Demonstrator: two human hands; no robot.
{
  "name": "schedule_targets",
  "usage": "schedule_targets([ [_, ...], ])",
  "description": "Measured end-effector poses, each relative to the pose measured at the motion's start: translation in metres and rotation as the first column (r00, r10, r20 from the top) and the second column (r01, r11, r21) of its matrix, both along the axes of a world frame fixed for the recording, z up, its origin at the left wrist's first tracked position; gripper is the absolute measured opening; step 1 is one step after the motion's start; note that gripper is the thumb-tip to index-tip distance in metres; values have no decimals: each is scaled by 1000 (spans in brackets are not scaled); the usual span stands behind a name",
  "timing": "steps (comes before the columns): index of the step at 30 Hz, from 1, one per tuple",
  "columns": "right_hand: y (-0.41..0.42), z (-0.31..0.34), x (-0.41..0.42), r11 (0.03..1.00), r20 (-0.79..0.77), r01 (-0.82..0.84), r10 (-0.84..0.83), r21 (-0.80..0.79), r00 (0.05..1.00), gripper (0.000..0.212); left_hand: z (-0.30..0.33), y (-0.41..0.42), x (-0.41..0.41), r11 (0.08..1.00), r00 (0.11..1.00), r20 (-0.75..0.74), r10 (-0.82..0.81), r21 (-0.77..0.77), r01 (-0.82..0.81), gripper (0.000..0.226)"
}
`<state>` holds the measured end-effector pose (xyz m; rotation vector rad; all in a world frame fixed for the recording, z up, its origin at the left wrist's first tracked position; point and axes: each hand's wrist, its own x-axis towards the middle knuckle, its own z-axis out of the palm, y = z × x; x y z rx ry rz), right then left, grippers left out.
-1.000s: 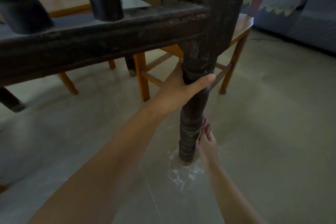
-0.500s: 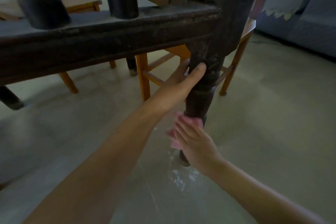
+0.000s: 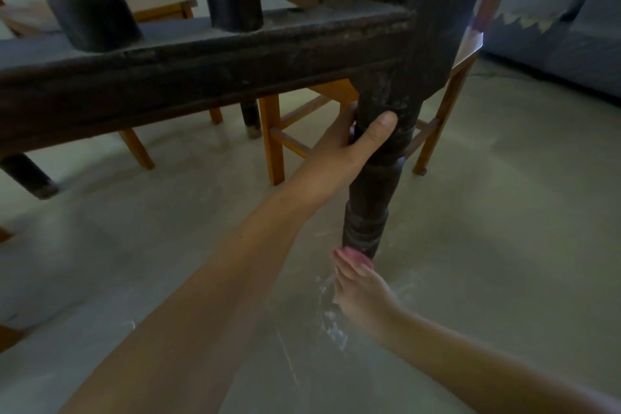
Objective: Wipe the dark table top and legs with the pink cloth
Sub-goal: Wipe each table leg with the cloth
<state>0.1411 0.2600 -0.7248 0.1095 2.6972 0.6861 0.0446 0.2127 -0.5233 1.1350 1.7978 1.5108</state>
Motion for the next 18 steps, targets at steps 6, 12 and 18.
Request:
schedule_targets([
  [6, -9, -65, 20, 555, -2, 331, -514, -763, 858, 35, 0, 0, -3, 999, 1000, -29, -10, -36, 9, 59],
  [12, 15, -46, 39, -339, 343, -85, -939, -937, -31, 23, -3, 5, 0, 999, 1000, -9, -12, 36, 13, 94],
  [18, -7, -17, -24, -624, 761, -598, -648, -503, 36, 34, -7, 7, 0, 997, 999, 3, -35, 64, 35, 106],
])
